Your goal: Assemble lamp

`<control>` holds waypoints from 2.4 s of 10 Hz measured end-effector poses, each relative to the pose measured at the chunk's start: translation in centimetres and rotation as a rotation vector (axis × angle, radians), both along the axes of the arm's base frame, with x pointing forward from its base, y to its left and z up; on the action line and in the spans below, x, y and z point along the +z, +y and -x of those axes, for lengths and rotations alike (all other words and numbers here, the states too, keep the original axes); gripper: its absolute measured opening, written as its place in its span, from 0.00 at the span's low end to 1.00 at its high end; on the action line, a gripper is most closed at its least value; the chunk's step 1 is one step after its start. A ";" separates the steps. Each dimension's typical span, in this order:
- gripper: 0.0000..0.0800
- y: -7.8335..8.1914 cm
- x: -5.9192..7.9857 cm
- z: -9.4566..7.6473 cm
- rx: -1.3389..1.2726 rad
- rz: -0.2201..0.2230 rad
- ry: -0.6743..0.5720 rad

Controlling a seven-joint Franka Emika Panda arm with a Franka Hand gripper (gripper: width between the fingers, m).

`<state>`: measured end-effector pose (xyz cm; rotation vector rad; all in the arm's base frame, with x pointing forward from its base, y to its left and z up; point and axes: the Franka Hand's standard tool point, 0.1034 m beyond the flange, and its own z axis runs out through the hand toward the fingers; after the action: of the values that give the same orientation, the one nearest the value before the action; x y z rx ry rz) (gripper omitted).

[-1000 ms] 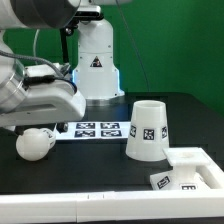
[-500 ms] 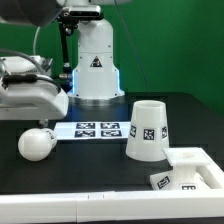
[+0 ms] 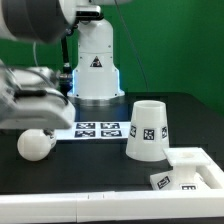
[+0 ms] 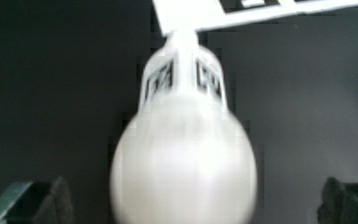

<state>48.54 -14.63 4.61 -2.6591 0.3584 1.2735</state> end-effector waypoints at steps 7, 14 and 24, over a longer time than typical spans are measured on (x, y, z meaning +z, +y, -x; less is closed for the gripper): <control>0.87 0.0 -1.1 0.4 0.002 0.002 0.005; 0.72 0.7 -2.9 1.8 0.013 -0.008 0.035; 0.72 6.8 6.9 -5.3 0.116 0.037 -0.370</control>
Offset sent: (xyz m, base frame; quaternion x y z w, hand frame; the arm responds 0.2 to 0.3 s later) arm 0.0000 0.0000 0.0000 0.0000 0.0000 0.0000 1.0000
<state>53.87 -7.86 11.54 -2.9035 0.1776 0.7788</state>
